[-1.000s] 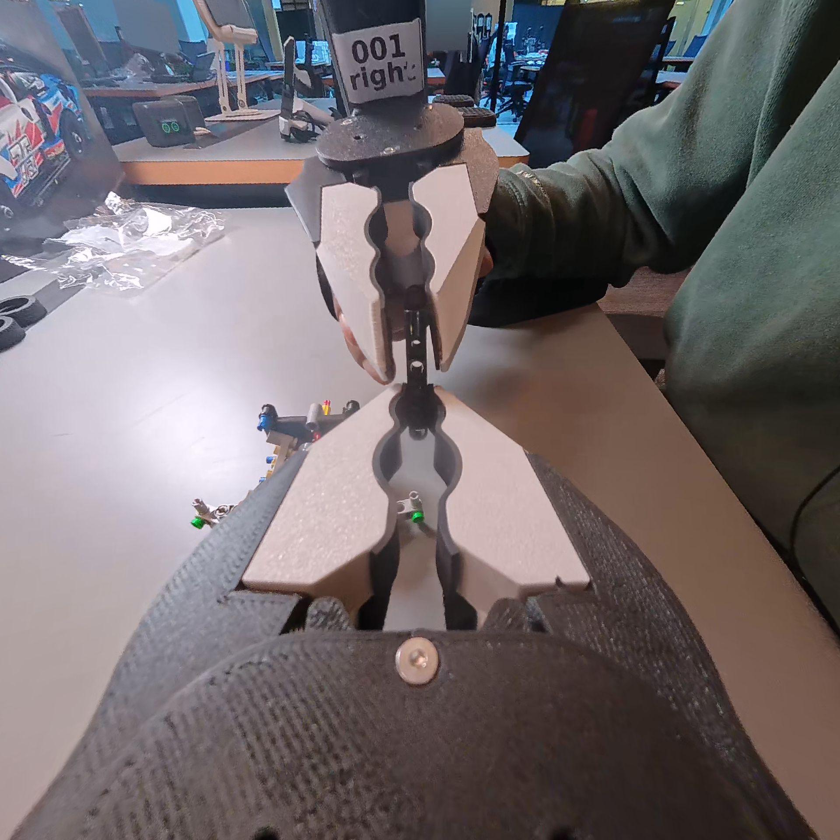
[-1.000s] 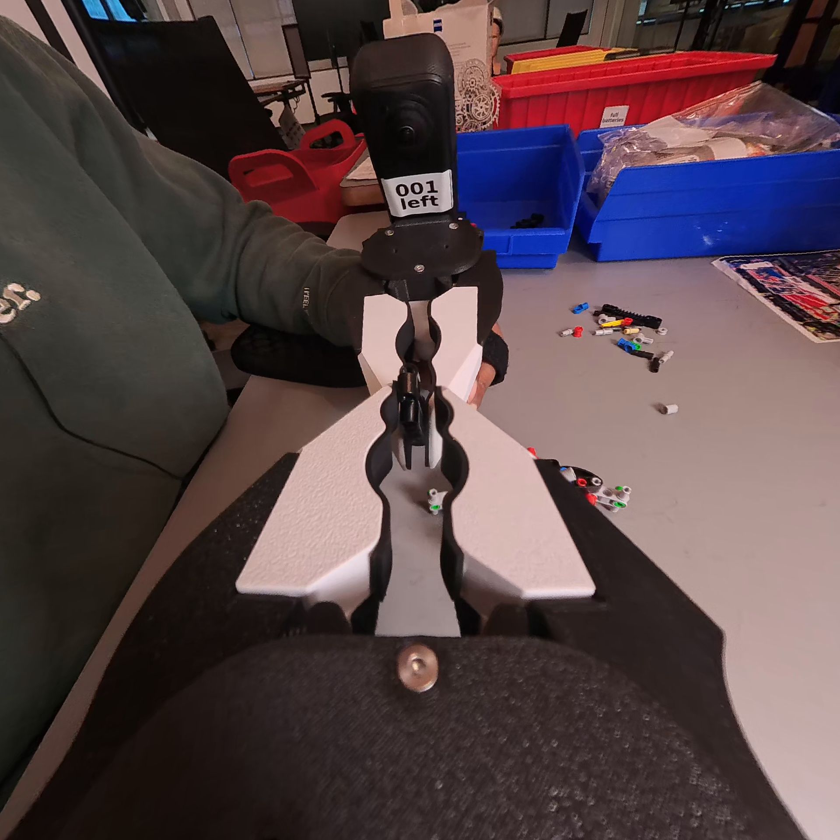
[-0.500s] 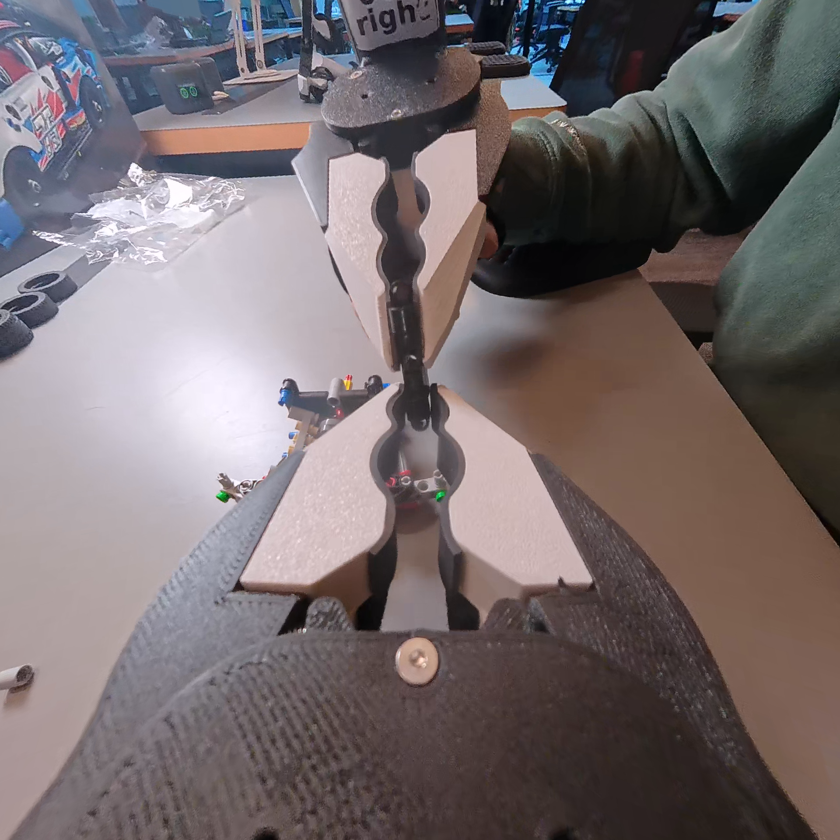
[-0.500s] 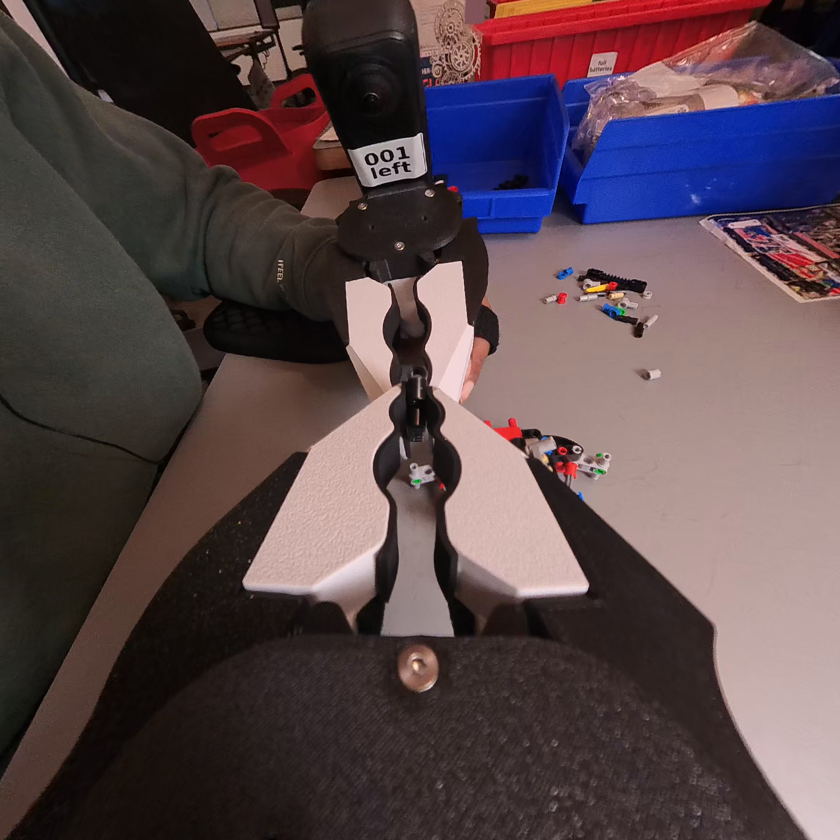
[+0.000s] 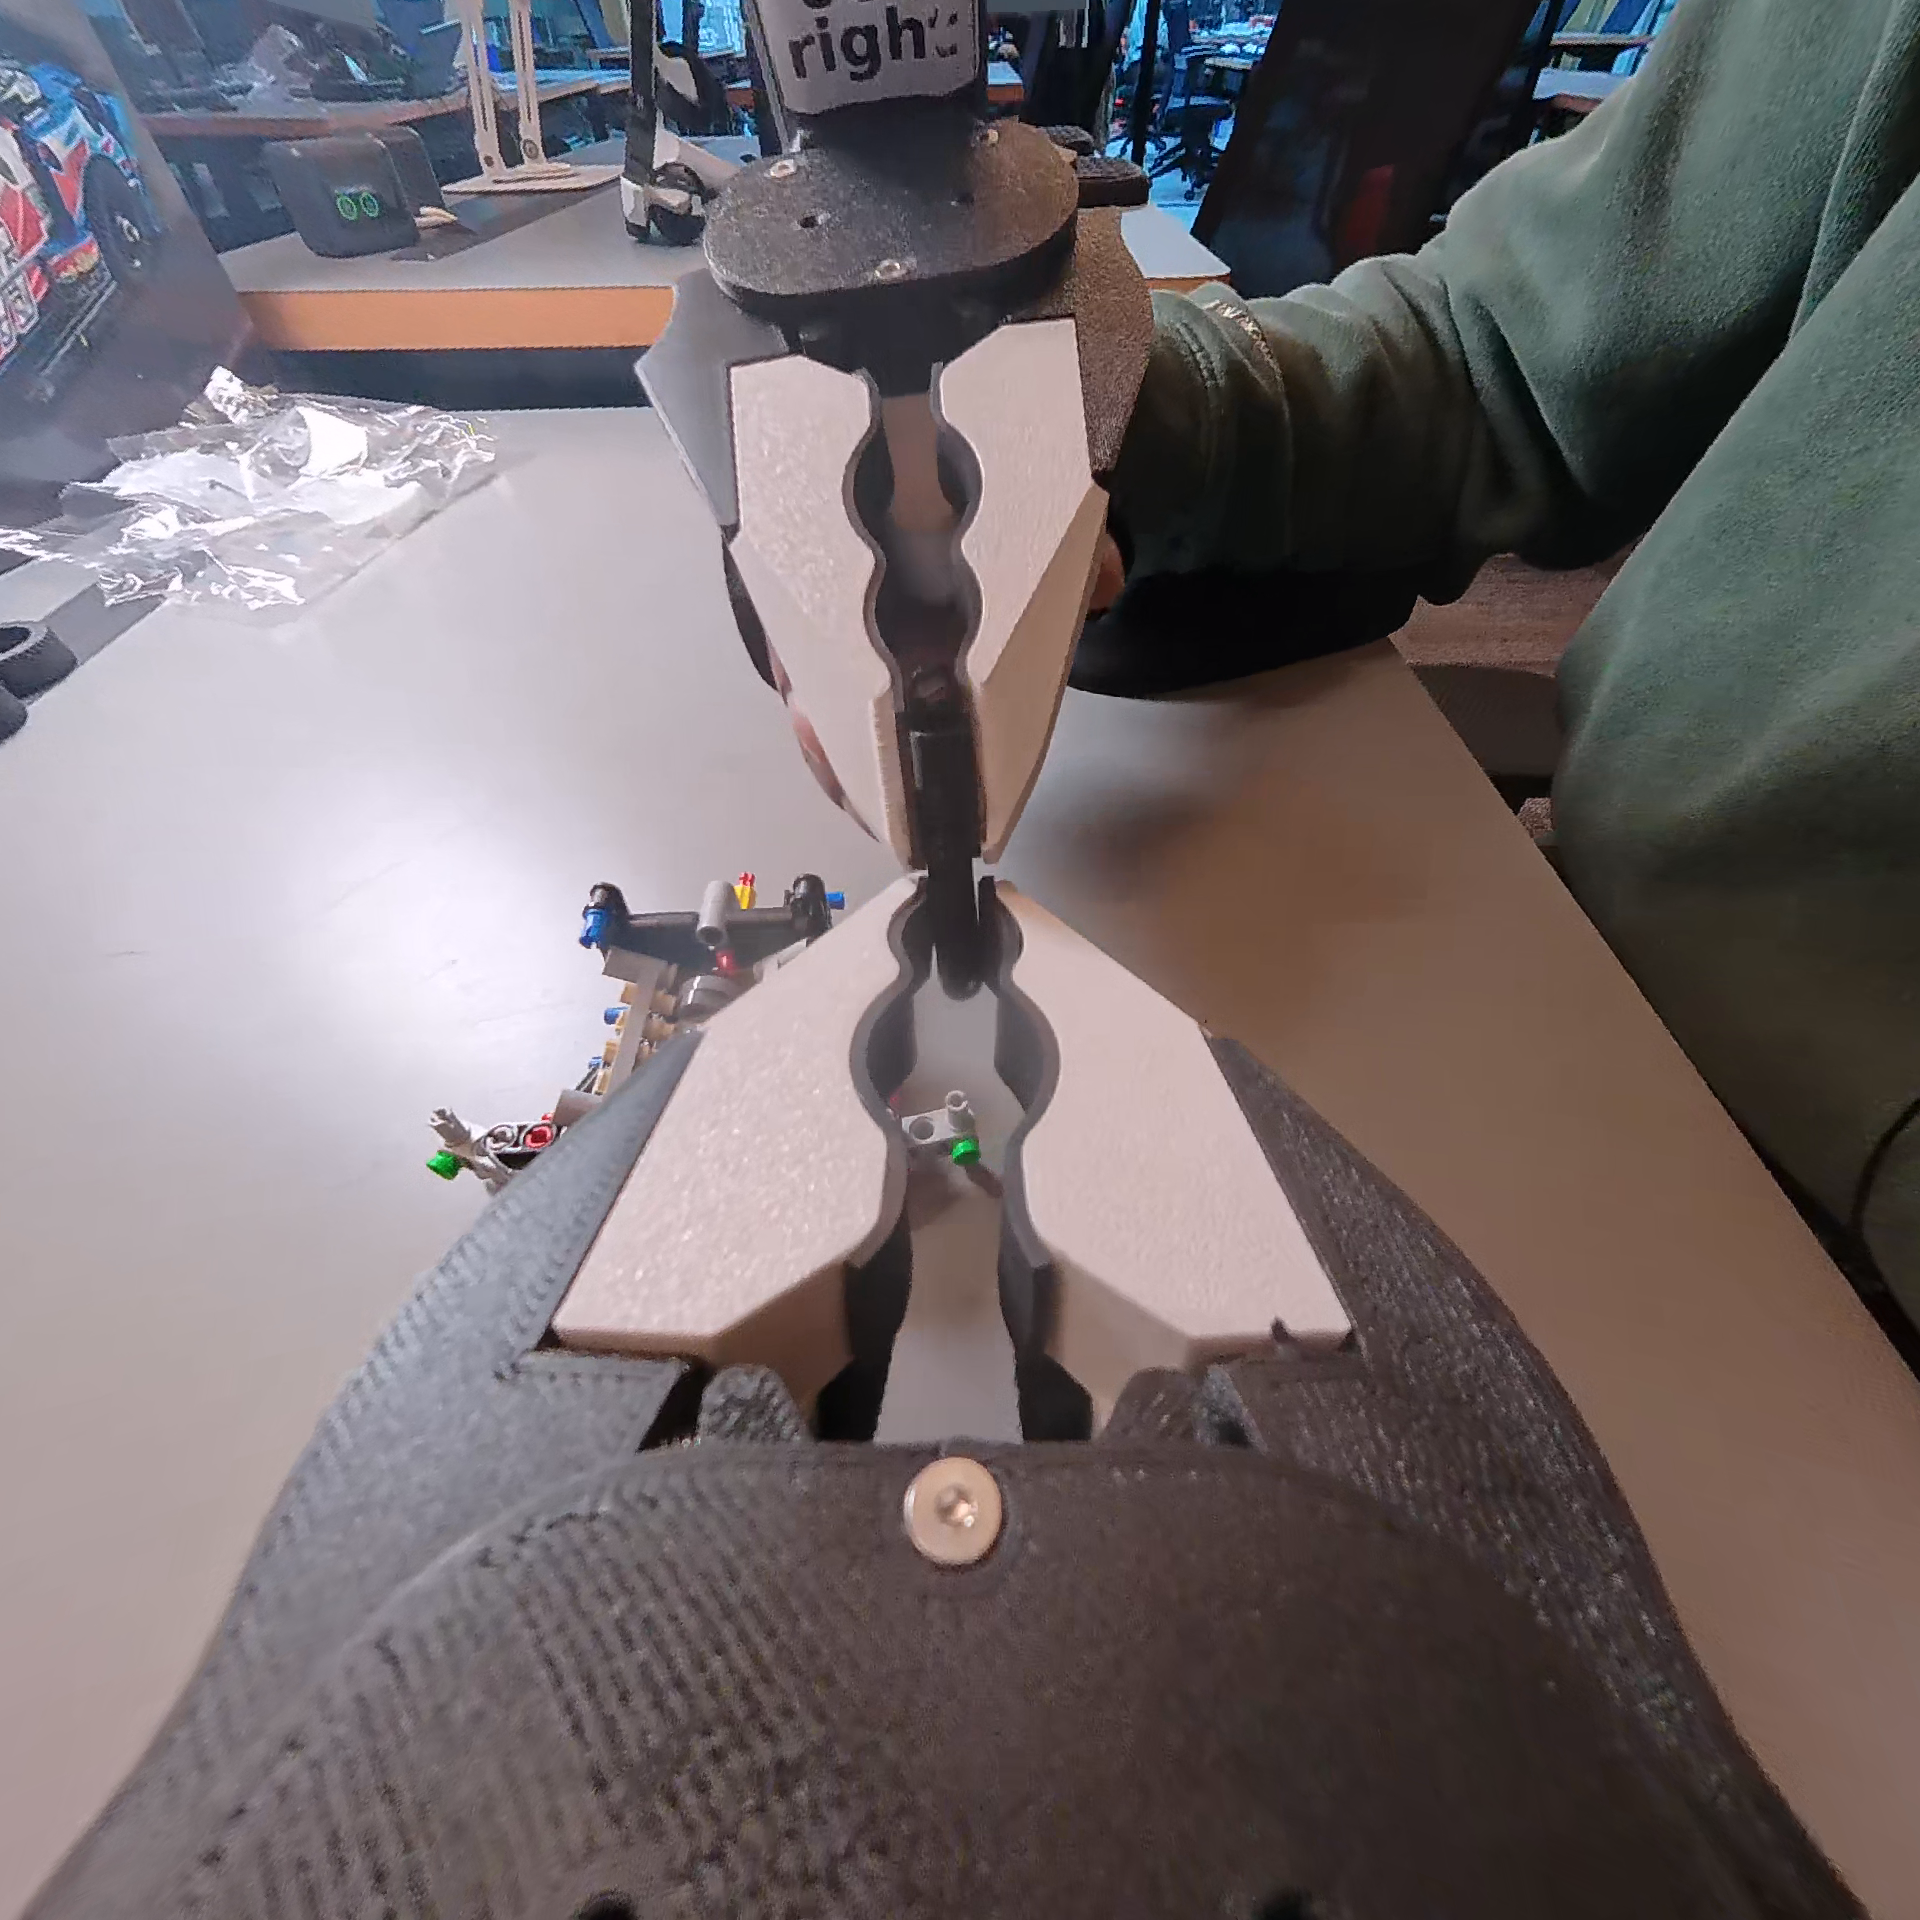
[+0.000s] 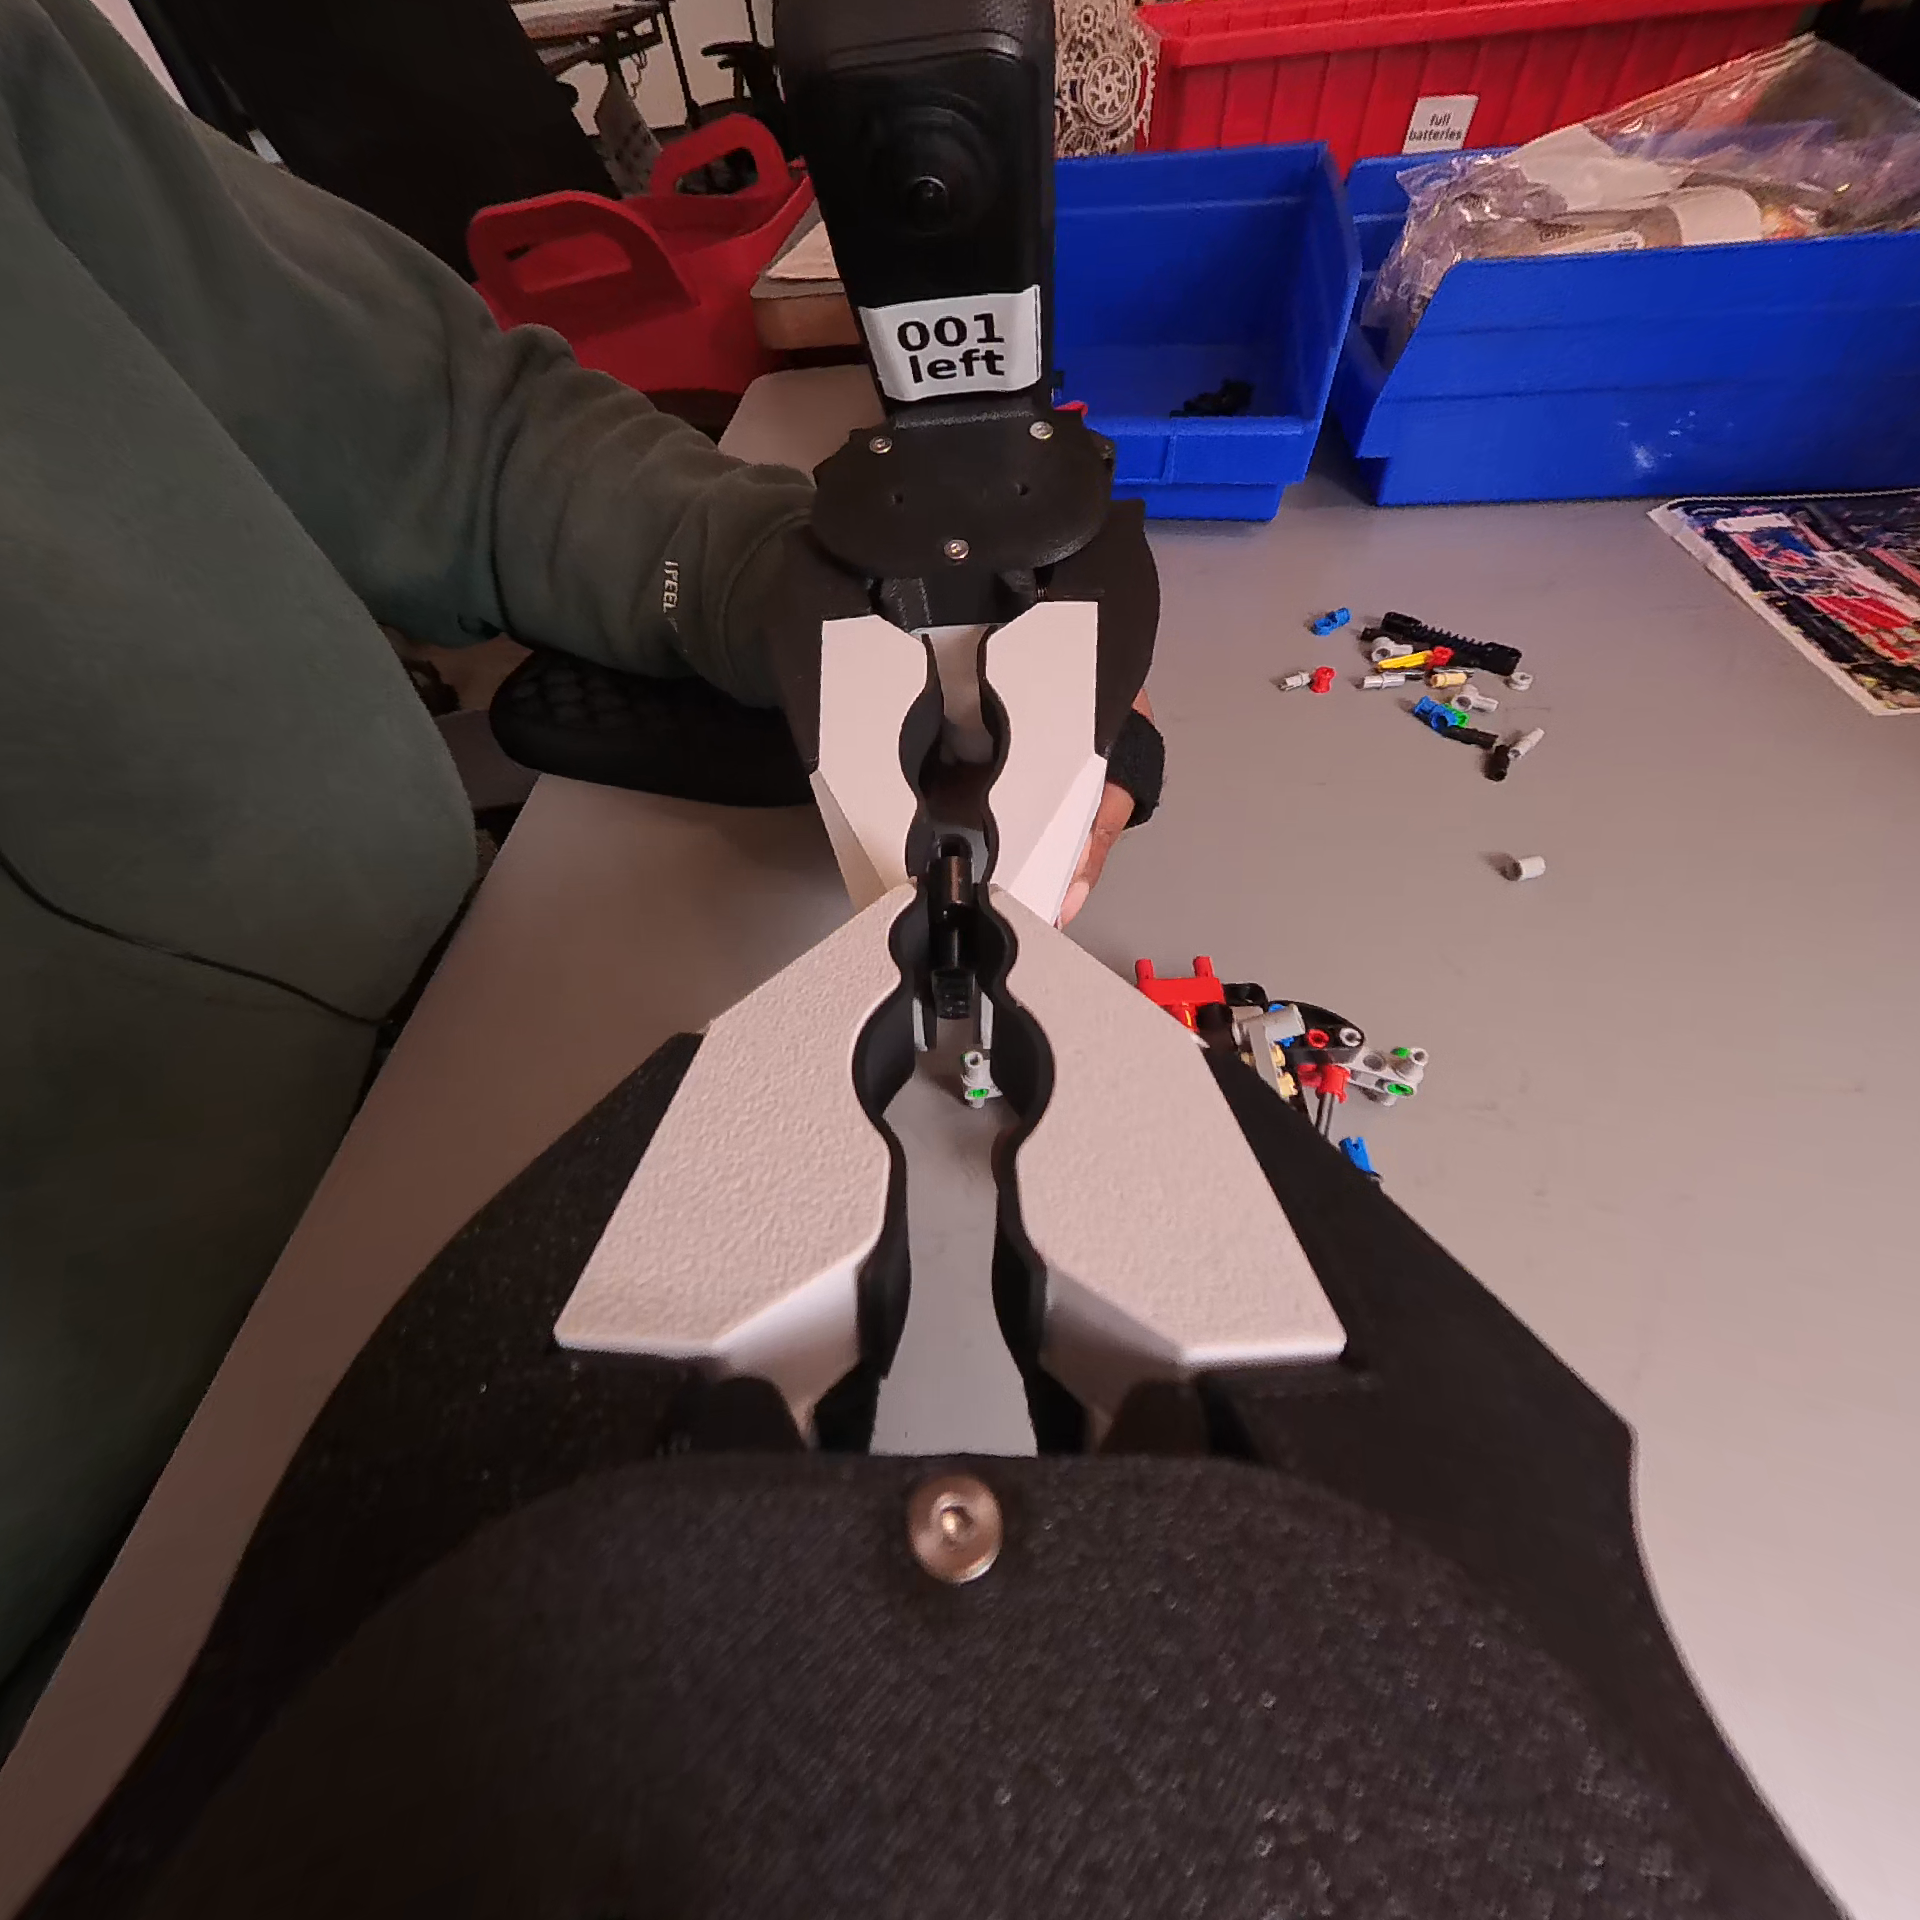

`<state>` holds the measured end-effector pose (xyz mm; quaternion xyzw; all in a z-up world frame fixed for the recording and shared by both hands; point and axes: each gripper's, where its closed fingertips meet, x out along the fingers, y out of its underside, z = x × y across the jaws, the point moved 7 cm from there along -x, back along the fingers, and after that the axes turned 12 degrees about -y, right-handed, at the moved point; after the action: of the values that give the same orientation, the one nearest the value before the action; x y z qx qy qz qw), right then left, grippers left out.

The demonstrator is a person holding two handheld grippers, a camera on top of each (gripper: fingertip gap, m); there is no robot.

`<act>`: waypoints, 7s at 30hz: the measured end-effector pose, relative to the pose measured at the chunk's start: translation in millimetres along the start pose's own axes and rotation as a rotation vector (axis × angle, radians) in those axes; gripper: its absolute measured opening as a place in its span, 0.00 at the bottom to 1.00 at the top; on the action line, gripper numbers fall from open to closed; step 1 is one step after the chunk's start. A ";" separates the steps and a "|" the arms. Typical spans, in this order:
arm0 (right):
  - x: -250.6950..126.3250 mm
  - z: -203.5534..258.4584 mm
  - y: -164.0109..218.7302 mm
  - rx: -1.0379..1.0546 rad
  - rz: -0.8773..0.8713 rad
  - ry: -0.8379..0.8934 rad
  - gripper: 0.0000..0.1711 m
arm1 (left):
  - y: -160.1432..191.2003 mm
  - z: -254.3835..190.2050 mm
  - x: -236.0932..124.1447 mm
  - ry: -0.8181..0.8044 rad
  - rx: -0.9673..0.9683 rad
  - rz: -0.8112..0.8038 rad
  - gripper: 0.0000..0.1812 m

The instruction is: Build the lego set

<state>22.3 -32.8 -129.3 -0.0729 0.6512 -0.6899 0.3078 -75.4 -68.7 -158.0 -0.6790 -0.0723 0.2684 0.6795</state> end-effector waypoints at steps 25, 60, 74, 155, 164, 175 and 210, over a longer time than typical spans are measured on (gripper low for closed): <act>-30.7 -39.1 42.4 0.037 0.216 0.241 0.33 | 4.8 66.0 6.2 -0.155 -0.366 -0.057 0.03; -36.3 -32.9 1.1 0.120 -0.123 0.110 0.03 | -19.0 47.9 17.4 0.072 -0.209 -0.038 0.03; -56.5 -45.2 26.5 0.104 0.011 0.219 0.19 | -1.8 77.0 13.2 0.020 -0.303 -0.049 0.03; -16.8 -60.1 36.5 0.054 0.233 0.217 0.03 | 4.8 68.9 22.2 -0.015 0.067 0.301 0.04; -17.5 -58.6 35.9 0.049 0.264 0.218 0.03 | 2.1 68.4 21.8 -0.009 0.062 0.296 0.03; -24.2 -59.3 35.3 0.070 0.220 0.238 0.08 | 9.3 73.5 22.1 0.013 -0.033 0.211 0.03; -36.0 -55.1 42.8 0.084 0.242 0.184 0.03 | 8.0 73.7 24.7 0.059 0.009 0.204 0.03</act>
<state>37.6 34.6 -166.6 0.0826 0.6511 -0.6781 0.3308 -90.8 7.3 -167.4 -0.6874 0.0181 0.3163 0.6535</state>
